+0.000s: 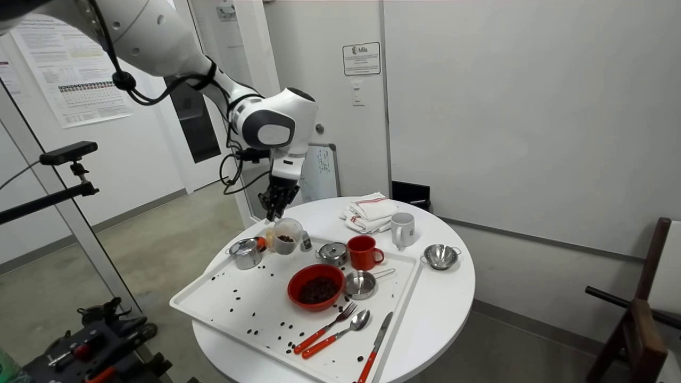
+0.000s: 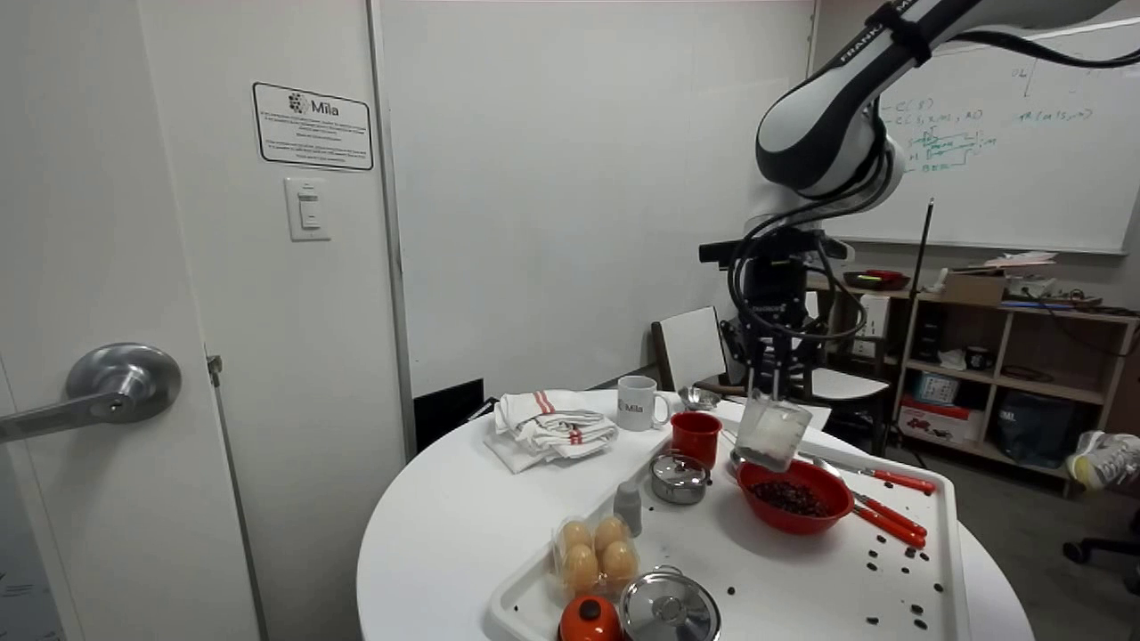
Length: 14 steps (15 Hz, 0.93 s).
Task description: Pour the contents of the clear jug into the red bowl
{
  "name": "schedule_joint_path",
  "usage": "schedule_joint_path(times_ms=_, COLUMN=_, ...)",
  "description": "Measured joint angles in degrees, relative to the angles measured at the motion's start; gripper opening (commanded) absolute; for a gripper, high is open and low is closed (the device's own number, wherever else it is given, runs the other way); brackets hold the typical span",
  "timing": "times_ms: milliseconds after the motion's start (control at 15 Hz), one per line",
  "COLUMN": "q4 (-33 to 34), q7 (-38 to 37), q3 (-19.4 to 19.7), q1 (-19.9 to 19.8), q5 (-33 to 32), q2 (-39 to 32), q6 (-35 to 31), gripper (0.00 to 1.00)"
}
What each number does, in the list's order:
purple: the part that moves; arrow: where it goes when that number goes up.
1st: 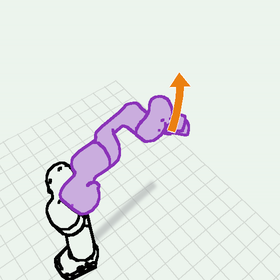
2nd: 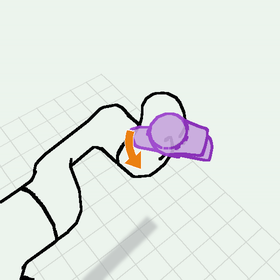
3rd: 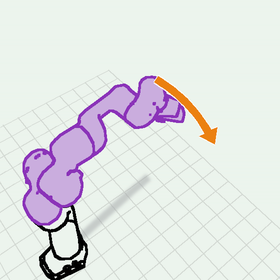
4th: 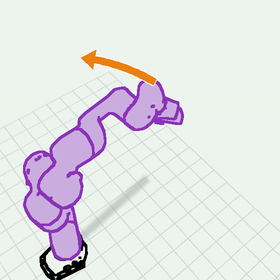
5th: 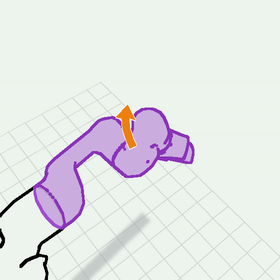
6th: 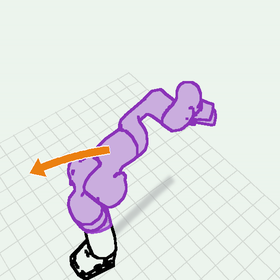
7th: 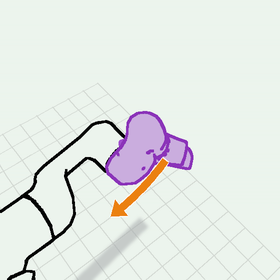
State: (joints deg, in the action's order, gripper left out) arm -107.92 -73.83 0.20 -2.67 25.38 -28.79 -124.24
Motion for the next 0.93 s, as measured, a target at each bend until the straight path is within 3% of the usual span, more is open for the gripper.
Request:
schedule_joint_path(times_ms=467, q4=-1.8, q7=14.1, q3=0.0, q1=-4.9, q5=9.6, q2=2.6, q6=3.7, gripper=0.11)
schedule_joint_path(times_ms=933, q4=-2.1, q7=23.7, q3=2.0, q1=-8.3, q5=19.4, q2=2.9, q6=14.1, gripper=0.11)
